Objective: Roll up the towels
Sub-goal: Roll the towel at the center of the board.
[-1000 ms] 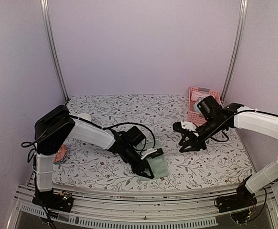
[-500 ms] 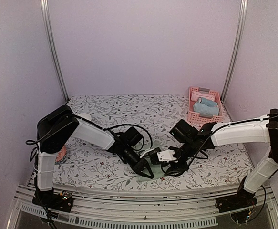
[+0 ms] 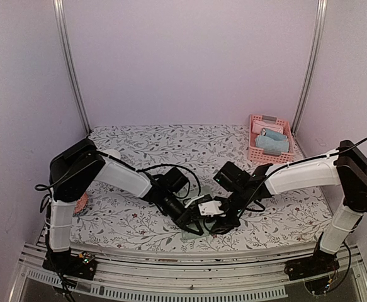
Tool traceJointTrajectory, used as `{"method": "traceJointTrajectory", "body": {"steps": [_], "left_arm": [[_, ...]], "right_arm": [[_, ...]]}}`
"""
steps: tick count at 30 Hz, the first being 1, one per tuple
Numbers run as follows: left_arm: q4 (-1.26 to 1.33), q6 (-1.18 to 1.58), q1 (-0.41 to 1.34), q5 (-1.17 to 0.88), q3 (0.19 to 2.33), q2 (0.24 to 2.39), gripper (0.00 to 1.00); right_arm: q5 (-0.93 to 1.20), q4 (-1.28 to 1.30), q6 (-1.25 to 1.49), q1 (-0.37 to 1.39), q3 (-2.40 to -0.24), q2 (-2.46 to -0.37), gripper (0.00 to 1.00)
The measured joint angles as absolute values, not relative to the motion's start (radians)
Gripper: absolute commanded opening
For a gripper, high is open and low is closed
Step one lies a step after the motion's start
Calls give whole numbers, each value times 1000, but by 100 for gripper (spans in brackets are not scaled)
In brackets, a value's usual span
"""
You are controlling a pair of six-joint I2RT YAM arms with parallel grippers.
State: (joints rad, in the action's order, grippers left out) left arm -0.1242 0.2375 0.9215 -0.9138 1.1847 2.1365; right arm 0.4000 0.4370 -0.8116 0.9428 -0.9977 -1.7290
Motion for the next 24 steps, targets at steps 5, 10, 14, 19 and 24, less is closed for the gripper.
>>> {"method": "traceJointTrajectory", "body": {"steps": [5, 10, 14, 19, 24], "left_arm": [[-122, 241, 920, -918, 1186, 2139, 11], [-120, 241, 920, -920, 1186, 2140, 14], [-121, 238, 920, -917, 1186, 2138, 23], [-137, 221, 919, -819, 1140, 2065, 26], [-177, 226, 908, -676, 1070, 1953, 26]], "right_arm": [[404, 434, -804, 958, -1009, -1737, 38], [415, 440, -801, 963, -1034, -1790, 26], [426, 450, -796, 962, -1044, -1830, 7], [496, 493, -796, 947, -1088, -1859, 3], [606, 569, -785, 910, -1153, -1930, 3]]}}
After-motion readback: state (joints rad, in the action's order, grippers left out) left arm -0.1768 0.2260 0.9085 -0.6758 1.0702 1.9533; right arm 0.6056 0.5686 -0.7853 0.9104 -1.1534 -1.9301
